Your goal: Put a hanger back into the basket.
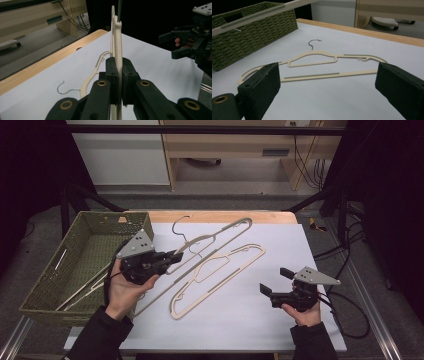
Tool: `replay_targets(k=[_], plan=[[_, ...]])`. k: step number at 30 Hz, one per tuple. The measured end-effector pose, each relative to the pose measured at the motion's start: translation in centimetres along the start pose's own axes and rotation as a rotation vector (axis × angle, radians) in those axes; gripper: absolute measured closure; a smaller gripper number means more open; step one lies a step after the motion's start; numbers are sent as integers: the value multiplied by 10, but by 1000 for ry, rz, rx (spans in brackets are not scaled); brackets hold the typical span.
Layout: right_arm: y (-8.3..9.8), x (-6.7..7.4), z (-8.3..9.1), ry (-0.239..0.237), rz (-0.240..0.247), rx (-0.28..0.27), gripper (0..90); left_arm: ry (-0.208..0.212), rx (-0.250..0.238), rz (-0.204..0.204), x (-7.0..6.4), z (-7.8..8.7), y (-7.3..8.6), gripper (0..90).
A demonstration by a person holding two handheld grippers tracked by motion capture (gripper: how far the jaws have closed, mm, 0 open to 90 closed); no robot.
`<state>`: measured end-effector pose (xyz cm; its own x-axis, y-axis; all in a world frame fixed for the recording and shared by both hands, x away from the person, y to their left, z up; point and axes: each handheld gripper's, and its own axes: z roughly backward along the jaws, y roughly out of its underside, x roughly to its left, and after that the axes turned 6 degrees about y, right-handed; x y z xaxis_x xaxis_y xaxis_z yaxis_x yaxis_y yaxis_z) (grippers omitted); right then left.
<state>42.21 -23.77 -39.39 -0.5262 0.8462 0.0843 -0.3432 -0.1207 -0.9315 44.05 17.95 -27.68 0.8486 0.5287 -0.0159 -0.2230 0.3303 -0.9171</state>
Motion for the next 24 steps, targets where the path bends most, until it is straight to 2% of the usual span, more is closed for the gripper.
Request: replay_targets(k=[4, 10, 13, 14, 17, 21, 24], plan=[[0, -2, 3, 6, -5, -6, 63, -13, 12, -16, 10, 14, -7, 857], [1, -3, 2, 10, -4, 2, 57, -44, -2, -43, 28, 38, -13, 856], [1, -3, 2, 11, -5, 3, 55, -61, 4, -49, 37, 49, -15, 856], [1, -3, 2, 11, -5, 3, 56, -69, 18, -62, 42, 54, -15, 856], [1, -3, 2, 13, -6, 3, 54, -94, 29, -86, 48, 61, -13, 855], [1, -3, 2, 12, -7, 3, 53, -118, 20, -109, 61, 75, -6, 855], [1, -3, 2, 12, -5, 4, 52, -130, 35, -105, 71, 84, 1, 854]])
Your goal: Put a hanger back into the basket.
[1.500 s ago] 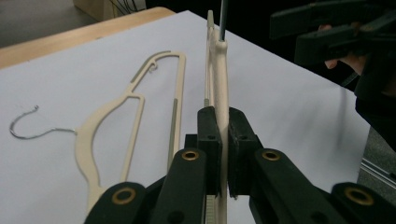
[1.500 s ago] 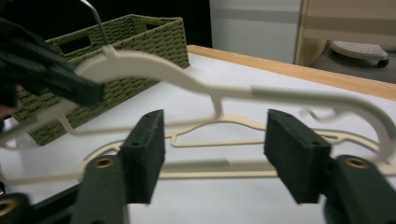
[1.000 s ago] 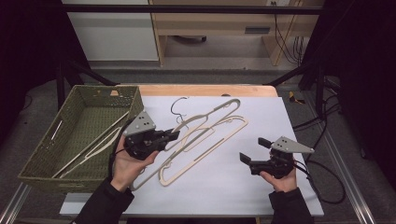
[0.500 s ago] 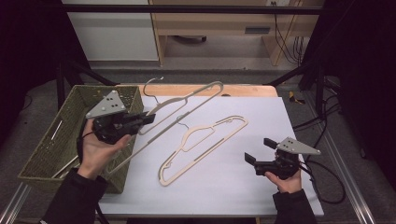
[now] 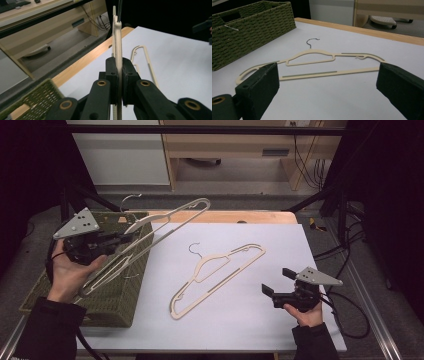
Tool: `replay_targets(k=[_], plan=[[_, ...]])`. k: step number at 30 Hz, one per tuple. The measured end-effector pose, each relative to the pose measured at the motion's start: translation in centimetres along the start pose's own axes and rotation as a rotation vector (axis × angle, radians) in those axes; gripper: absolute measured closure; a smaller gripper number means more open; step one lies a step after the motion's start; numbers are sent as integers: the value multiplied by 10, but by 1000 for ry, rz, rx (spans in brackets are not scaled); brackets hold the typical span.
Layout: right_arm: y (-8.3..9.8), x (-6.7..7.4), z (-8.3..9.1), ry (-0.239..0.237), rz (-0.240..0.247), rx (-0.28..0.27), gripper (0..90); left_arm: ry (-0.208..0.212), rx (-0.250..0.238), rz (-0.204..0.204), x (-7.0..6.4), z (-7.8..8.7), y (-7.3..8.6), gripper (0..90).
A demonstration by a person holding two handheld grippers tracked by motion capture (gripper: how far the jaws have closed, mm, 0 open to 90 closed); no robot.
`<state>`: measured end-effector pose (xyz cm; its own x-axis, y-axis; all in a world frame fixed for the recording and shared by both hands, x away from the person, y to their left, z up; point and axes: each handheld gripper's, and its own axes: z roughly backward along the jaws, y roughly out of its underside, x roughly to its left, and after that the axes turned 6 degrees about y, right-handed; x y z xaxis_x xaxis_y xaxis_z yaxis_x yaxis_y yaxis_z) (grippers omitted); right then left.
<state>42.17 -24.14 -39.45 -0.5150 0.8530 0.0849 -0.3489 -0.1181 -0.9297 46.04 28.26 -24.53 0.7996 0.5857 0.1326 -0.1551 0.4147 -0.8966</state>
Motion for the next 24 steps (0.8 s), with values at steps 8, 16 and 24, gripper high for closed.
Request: replay_targets(k=[8, 16, 24], plan=[[-1, -1, 1, 7, -3, -3, 40, -49, 28, 35, 23, 14, 28, 854], [-1, -1, 1, 9, 2, -3, 36, -105, 48, 66, 46, 33, 54, 855], [-1, -1, 1, 9, 1, -1, 36, -159, 59, 92, 63, 48, 76, 855]])
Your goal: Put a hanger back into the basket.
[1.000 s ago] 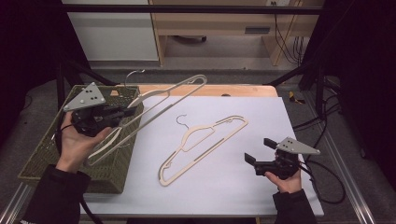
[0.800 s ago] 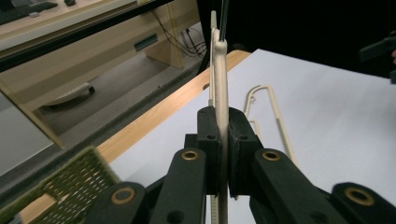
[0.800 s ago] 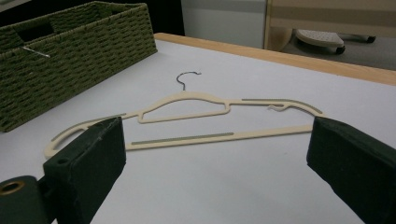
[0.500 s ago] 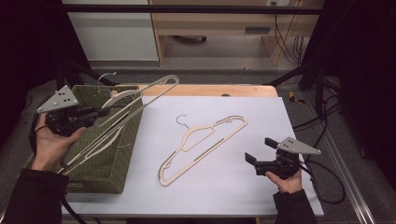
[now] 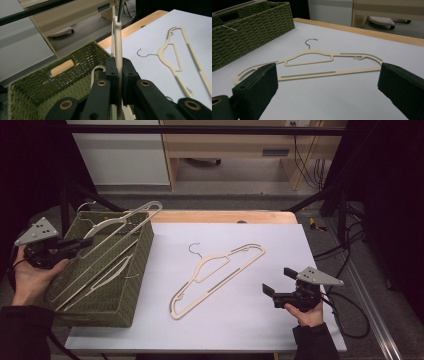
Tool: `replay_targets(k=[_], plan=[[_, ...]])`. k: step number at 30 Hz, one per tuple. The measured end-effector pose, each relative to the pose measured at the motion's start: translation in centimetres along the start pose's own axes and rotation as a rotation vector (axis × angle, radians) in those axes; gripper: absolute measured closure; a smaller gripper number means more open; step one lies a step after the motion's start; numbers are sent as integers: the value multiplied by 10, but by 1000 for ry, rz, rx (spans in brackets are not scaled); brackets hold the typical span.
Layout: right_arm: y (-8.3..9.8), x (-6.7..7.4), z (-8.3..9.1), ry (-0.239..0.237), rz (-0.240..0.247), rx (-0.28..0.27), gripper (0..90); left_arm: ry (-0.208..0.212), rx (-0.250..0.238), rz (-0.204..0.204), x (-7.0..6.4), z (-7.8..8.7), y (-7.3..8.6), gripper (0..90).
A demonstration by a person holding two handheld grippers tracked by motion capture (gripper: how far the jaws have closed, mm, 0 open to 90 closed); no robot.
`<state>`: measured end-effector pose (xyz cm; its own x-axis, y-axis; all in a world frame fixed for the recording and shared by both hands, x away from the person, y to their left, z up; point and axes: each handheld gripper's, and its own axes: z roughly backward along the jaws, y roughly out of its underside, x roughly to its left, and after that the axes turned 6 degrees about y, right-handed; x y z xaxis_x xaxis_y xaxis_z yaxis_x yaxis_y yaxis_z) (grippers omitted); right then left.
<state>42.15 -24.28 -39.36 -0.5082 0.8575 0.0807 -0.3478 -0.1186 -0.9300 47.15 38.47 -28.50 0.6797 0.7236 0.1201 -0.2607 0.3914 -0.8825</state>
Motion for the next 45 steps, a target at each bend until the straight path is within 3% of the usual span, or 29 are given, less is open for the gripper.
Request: replay_targets(k=[8, 12, 19, 26, 35, 39, 40, 43, 45], plan=[[0, 1, -1, 1, 3, 3, 35, -36, 22, -17, 13, 4, 17, 855], [1, 0, -1, 0, 9, 5, 35, -41, 40, -2, 17, 5, 24, 854], [1, 0, -2, 0, 11, 10, 36, -86, 84, -24, 23, 5, 37, 855], [1, 1, -3, -2, 6, 12, 37, -113, 143, -47, 19, -9, 53, 854], [2, 1, -4, -7, 21, 21, 38, -118, 205, -53, 15, -32, 85, 854], [2, 1, -4, -4, 22, 19, 38, -122, 207, -41, 15, -36, 94, 853], [2, 2, -5, -5, 21, 18, 38, -121, 228, -42, 15, -36, 96, 852], [2, 2, -5, -6, 20, 19, 39, -98, 228, -21, 15, -36, 98, 839], [3, 2, -5, -7, 24, 21, 40, -76, 255, -15, 14, -38, 98, 829]])
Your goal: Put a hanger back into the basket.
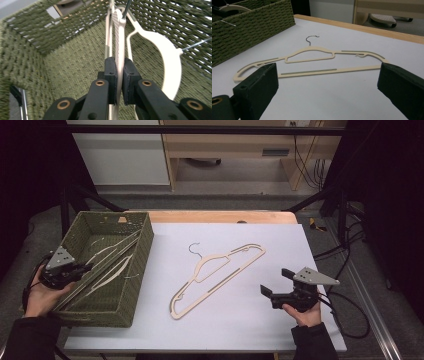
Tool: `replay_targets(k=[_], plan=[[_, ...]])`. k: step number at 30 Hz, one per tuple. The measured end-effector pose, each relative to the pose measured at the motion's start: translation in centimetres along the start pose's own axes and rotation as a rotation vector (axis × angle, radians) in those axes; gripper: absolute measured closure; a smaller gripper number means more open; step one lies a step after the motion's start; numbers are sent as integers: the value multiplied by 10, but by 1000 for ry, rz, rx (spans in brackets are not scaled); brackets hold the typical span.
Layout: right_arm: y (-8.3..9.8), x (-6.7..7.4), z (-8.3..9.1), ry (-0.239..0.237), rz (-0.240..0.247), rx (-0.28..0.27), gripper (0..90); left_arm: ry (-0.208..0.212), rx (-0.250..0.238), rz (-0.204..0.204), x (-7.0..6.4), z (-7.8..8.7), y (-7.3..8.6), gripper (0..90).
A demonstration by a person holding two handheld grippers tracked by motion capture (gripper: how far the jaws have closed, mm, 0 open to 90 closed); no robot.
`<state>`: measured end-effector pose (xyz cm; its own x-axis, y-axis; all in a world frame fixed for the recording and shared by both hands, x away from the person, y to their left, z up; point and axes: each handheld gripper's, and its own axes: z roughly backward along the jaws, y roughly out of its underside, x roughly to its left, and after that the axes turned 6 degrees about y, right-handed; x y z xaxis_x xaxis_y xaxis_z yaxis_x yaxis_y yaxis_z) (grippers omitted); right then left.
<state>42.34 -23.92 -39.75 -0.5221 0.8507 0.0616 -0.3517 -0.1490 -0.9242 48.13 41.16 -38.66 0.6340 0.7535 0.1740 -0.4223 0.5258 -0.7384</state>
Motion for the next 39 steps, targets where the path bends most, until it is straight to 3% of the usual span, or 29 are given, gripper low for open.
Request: replay_targets(k=[6, 18, 27, 32, 35, 39], plan=[[0, 1, 0, -1, -2, 1, 41, 80, 49, 42, -4, -6, -1, 714], [0, 1, -1, -8, 4, 2, 42, 140, 134, -10, -15, -17, -2, 539], [0, 1, -1, -9, 6, 7, 43, 145, 122, -10, -18, -14, -2, 428], [0, 1, -1, -8, 1, 4, 43, 128, 111, -20, -20, -11, -5, 421], [0, 1, 0, -9, 5, -2, 42, 118, 82, -15, -21, -7, -9, 396], [-1, 2, 0, -7, -12, -3, 42, 104, 9, 6, -24, 1, -16, 326]])
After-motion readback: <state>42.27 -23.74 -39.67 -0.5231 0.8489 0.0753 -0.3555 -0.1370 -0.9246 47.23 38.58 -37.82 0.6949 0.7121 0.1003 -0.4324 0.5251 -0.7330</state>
